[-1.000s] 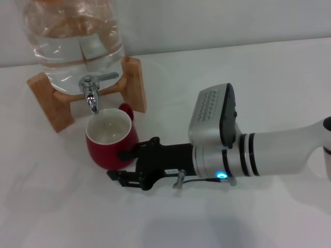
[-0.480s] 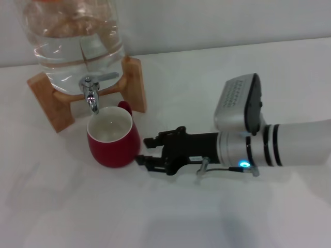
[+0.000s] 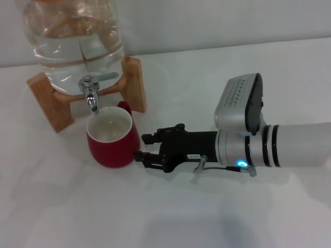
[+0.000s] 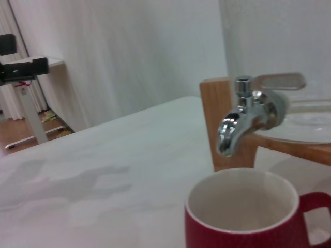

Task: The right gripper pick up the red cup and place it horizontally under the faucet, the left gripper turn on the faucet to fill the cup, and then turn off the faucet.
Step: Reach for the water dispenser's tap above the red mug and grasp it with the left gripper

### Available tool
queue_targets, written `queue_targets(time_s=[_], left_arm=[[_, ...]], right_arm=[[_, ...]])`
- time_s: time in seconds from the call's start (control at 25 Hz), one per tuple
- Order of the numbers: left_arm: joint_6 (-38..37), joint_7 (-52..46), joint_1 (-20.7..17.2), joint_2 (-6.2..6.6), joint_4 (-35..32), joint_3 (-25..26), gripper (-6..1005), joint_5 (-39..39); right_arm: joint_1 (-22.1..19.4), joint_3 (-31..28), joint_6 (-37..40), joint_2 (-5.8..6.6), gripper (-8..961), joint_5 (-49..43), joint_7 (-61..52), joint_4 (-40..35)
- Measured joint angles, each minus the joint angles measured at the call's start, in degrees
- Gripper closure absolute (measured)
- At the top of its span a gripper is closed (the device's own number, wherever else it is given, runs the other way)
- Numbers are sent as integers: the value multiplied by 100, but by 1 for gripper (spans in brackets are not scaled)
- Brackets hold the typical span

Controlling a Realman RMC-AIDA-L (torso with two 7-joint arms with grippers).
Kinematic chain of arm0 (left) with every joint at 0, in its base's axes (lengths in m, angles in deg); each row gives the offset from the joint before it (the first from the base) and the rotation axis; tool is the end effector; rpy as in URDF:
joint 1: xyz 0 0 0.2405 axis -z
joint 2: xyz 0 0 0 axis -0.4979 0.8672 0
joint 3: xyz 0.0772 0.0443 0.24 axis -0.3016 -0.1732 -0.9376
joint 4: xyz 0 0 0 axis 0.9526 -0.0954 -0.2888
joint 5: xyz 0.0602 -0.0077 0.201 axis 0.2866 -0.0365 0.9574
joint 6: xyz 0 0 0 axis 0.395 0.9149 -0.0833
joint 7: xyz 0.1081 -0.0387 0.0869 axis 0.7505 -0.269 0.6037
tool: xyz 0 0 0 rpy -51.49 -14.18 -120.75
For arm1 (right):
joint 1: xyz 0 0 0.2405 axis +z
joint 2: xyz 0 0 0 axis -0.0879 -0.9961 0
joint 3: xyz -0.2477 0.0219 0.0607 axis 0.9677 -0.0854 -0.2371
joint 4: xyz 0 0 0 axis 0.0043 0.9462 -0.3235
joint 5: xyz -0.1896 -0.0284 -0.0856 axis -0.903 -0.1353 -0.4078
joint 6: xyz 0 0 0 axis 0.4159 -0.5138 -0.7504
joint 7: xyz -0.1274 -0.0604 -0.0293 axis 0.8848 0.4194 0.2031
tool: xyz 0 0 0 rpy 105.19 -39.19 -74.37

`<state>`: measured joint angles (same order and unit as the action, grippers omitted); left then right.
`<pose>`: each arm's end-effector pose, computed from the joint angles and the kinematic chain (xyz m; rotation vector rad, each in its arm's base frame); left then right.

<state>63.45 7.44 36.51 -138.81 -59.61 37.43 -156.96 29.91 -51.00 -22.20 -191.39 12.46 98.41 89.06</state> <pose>-0.3560 0.2176 0.1217 -1.9357 -1.0191 -1.1314 0.1943 0.3355 -0.0974 -2.6675 0.5603 0.5834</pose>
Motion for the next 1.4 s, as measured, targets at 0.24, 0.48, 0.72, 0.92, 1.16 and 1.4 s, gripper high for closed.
queue_targets(time_s=[0.24,0.48,0.72,0.92,1.16,1.4], left_arm=[[-14,21,6,4,14,0,107,5],[-31,26,3,12,13,1,107,5],[-54,32,-16,16,9,1,107,5],[-62,33,-41,16,3,0,107,-2],[-62,16,0,16,-14,1,107,-3],[-35,0,12,16,-26,1,107,-4]], right_arm=[[97,49,38,-22,475,45,24,5],[392,396,135,-99,471,63,23,-7],[483,525,265,-89,468,69,-2,25],[339,203,117,5,465,47,-87,40],[95,-103,-351,104,462,5,-93,90],[-221,-419,-557,323,458,-135,-100,276]])
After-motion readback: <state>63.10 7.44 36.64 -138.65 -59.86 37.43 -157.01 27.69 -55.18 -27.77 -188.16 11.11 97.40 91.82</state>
